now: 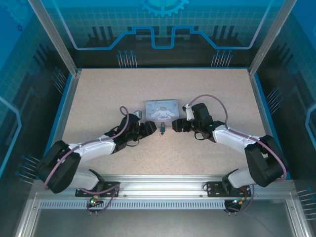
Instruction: Unlock the padlock with the key
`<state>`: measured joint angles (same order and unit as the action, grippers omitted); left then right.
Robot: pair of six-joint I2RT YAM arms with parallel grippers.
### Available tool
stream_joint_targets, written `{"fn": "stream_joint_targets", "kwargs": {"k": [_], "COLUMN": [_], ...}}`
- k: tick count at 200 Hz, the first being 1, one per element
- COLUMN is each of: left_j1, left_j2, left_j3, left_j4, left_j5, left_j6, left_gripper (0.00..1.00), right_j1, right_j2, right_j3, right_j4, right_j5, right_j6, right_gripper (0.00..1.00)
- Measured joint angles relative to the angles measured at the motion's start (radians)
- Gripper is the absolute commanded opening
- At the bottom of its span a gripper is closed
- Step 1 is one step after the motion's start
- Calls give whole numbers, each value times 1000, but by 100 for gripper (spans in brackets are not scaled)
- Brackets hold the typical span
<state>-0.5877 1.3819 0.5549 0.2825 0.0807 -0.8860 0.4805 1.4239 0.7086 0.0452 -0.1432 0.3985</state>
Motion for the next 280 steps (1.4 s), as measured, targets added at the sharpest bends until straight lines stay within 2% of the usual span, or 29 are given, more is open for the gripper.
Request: {"fn": "stream_joint_targets", "kwargs": {"k": [41, 76, 139, 208, 280], "left_j1": [-16, -39, -65, -80, -89], "left_j2": [146, 224, 280, 309, 391], "left_j3": [0, 0, 8, 57, 101], "left_j4": [130, 216, 282, 300, 325], "left_j5": [74, 82, 27, -40, -48], "left_j6": [6, 9, 34, 122, 137], "left_gripper": [61, 66, 67, 62, 59], "right_j1": [0, 0, 0, -3, -4], "right_j2": [0, -4, -29, -60, -119], "right_j3": [-1, -7, -29, -36, -70], "right_j4": [23, 39, 49, 52, 52], "right_j5": [0, 0, 0, 3, 5], "right_j6": [5, 5, 5, 1, -7], "right_gripper": [75, 76, 77, 78, 80]}}
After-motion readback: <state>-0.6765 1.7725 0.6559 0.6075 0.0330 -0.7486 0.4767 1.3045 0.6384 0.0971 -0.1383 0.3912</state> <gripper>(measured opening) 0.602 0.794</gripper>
